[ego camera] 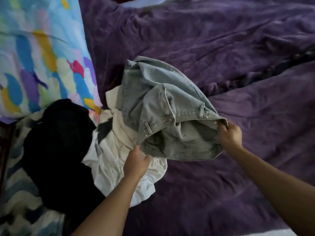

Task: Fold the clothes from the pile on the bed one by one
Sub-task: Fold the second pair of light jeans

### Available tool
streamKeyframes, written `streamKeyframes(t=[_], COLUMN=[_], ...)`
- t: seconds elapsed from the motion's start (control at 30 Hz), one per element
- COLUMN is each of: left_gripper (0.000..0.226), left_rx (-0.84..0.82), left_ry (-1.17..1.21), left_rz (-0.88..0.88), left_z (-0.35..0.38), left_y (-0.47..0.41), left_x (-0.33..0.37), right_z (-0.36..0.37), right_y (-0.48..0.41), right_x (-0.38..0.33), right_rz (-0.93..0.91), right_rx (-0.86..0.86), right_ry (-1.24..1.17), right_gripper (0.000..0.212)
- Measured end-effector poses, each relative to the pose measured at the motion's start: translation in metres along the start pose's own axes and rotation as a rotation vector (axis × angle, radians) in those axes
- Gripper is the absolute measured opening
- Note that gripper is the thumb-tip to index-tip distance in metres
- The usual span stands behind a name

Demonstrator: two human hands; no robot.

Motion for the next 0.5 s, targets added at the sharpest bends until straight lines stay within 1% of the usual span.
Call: streamKeyframes(t=[0.07,0.13,0.2,0.23,0.27,0.33,0.37,0.43,0.47,0.5], left_gripper=[0.071,0.091,0.101,0.1,0.092,0.071,0.068,0.072,0.067,0.05], left_rx=[-0.013,-0.055,-0.063,-0.061,-0.056,-0.004,0.037,0.085,0.077,0.062], left_ry=[0.022,-0.015,-0.075,-0.108,-0.154,-0.259,-0.282,-0.283,-0.28,-0.28], left_rz=[0.044,0.066,0.069,0.065,0.066,0.076,0.064,0.016,0.01,0.032], left_z=[0.016,0.04,0.063,0.073,0.08,0.084,0.081,0.07,0.066,0.062], left_y=[-0.004,-0.007,-0.014,-0.019,-0.024,-0.035,-0.038,-0.043,-0.046,-0.049], left_x=[0.008,0.012,0.013,0.012,0.011,0.005,0.0,-0.013,-0.016,-0.016], right_z=[-0.031,-0.045,-0.043,-0.04,-0.033,-0.02,-0.015,-0.01,-0.011,-0.015], right_y=[0.015,0.037,0.061,0.072,0.082,0.098,0.102,0.103,0.102,0.101], right_x=[0.042,0.085,0.13,0.149,0.166,0.183,0.185,0.178,0.172,0.167], right_rz=[0.082,0.162,0.242,0.267,0.283,0.302,0.29,0.213,0.179,0.159], right_rx=[0.057,0.06,0.041,0.027,0.004,-0.059,-0.093,-0.161,-0.185,-0.201], right_ry=[0.036,0.064,0.115,0.147,0.168,0.162,0.162,0.197,0.216,0.216], right_gripper=[0.026,0.029,0.03,0.027,0.021,0.01,0.015,0.023,0.022,0.021])
Point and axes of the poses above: each hand's wrist, its own y-axis away from the middle knuckle, its own z-axis out of the palm, x = y × z, the point moved 9 cm from there along -y, towards the middle knuckle, and after that the axes turned 6 degrees about z, right-handed, at the moved point
